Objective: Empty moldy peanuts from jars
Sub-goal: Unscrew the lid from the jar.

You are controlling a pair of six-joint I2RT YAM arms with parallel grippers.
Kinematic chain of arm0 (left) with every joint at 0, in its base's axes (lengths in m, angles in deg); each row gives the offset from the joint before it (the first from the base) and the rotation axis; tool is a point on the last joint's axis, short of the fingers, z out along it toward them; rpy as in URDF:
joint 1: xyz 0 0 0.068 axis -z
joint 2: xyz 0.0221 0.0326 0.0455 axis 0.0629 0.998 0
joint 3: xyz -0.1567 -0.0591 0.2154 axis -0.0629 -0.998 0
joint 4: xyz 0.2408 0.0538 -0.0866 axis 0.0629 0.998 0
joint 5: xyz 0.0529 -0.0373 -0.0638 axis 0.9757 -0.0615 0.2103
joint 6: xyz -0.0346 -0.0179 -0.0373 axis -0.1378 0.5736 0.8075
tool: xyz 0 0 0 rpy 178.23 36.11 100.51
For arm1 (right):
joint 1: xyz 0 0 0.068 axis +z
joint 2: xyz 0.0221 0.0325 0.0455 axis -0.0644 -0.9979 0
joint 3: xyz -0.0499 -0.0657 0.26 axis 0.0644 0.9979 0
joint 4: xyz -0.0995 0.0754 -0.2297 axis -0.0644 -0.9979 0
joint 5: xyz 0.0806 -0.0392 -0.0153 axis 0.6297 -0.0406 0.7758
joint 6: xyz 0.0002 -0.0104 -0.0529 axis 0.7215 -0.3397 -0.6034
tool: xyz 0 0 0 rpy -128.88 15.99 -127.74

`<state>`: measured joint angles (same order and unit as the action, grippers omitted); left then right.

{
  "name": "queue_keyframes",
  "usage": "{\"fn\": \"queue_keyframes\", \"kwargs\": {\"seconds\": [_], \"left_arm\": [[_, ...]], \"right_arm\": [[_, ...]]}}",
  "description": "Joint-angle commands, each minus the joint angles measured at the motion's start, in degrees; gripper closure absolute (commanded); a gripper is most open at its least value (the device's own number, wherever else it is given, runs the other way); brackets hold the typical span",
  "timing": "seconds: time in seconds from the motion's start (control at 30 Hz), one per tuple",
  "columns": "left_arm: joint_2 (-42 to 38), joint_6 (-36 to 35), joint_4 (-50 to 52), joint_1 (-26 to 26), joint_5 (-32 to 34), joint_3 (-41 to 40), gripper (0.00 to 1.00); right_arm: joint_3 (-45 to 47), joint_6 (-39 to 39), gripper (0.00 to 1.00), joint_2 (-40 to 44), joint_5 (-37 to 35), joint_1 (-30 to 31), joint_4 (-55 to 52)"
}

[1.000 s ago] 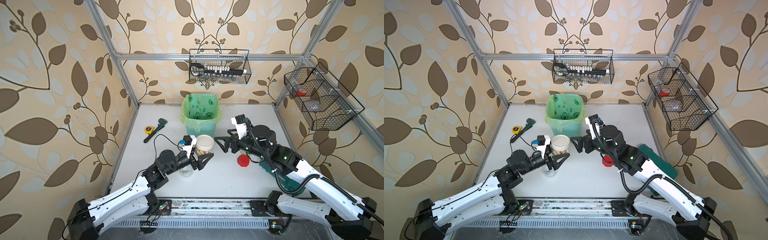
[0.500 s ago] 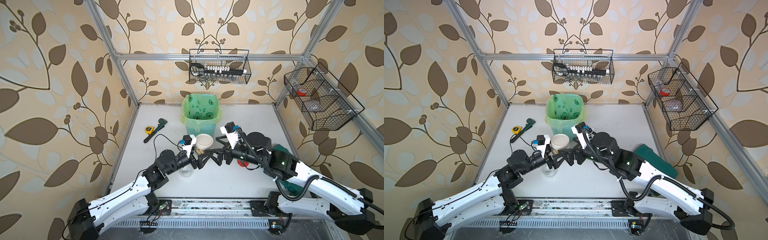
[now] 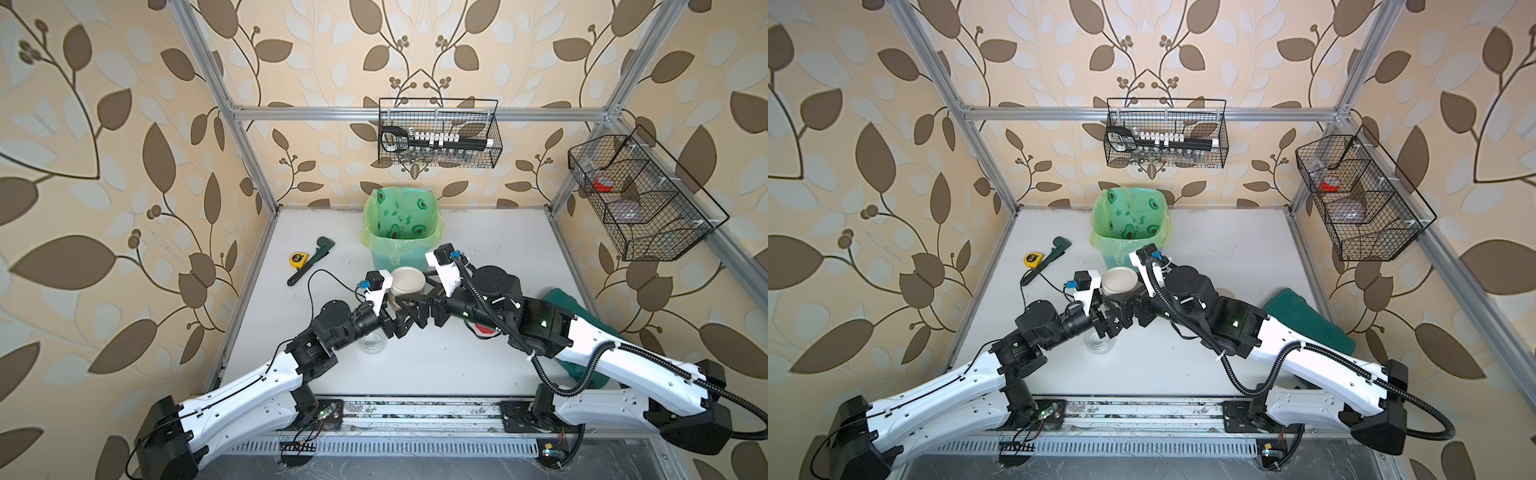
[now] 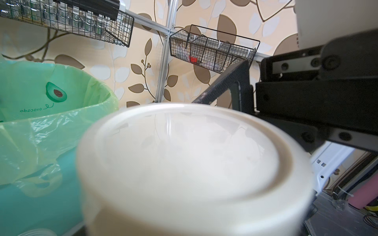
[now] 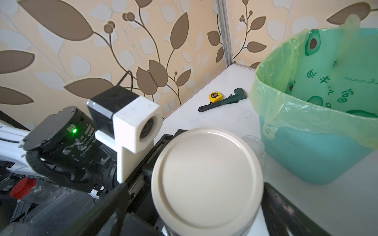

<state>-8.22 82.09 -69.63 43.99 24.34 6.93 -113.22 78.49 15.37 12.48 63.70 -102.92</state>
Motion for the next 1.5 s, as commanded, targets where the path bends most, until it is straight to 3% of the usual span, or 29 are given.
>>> {"fn": "queue_keyframes", "kwargs": {"seconds": [0.0,0.67,0.9,1.1,1.33,1.47], "left_arm": [[-0.07,-0.92,-6.10,0.09,0.48,1.10,1.00],[1.11,-0.27,-6.57,0.04,-1.20,1.80,1.00],[0.09,-0.33,-6.31,0.04,-0.94,1.54,1.00],[0.08,-0.42,-5.28,0.04,-2.91,2.25,1.00],[-0.05,-0.71,-4.43,0.04,-4.03,2.57,1.00],[-0.24,-1.40,-2.08,0.04,-6.86,3.97,1.00]], "right_arm": [[-2.79,0.59,0.00,-0.80,-0.50,0.55,1.79],[-4.00,-0.07,0.03,-3.02,-2.05,0.55,0.96],[-3.28,-0.21,0.13,-2.34,-3.02,0.56,0.62],[-3.06,-0.36,0.28,-1.54,-2.37,0.55,0.46],[-3.31,-1.07,0.32,-0.39,-1.12,0.35,-0.78],[-3.42,-1.27,0.33,0.67,6.58,-2.40,-1.65]]}}
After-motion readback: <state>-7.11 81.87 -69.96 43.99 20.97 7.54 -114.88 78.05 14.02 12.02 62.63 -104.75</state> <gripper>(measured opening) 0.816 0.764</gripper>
